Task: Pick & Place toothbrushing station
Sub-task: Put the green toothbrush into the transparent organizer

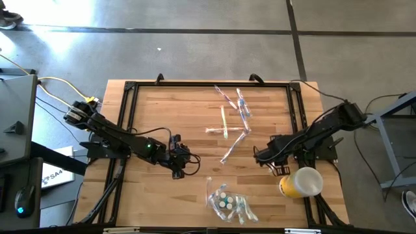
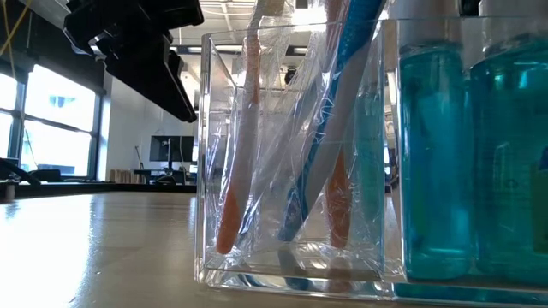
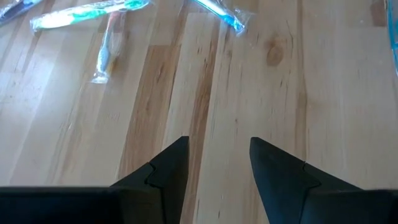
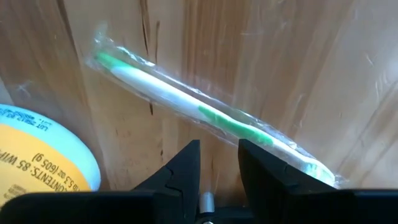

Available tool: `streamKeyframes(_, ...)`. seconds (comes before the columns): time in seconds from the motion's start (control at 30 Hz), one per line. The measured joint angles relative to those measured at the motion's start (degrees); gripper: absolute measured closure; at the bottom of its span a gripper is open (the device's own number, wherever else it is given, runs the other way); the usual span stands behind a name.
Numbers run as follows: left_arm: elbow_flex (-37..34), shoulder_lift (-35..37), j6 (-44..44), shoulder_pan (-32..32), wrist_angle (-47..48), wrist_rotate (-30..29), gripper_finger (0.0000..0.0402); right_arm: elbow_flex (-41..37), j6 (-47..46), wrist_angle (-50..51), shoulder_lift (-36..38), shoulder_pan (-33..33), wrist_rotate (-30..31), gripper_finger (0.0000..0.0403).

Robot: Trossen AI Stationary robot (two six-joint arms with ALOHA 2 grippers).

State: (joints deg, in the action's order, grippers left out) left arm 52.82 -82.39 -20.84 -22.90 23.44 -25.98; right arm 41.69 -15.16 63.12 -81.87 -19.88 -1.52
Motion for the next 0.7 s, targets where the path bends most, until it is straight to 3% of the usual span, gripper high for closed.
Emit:
streamKeyframes(0.37, 0.0, 0.0, -0.02, 0.0, 0.0, 0.02, 0.0239, 0.0, -0.19, -1.3, -0.1, 0.17, -1.77, 0.0302)
streamKeyframes(0.53, 0.0, 0.0, -0.02, 0.0, 0.0, 0.03, 0.0239, 0.0, -1.05, -1.21, -0.1, 0.14, 0.29, 0.0302)
streamKeyframes(0.7, 0.0, 0.0, -0.04, 0.0, 0.0, 0.04, 0.0239, 0.0, -1.11, -1.23, -0.1, 0.15, 0.07, 0.0282)
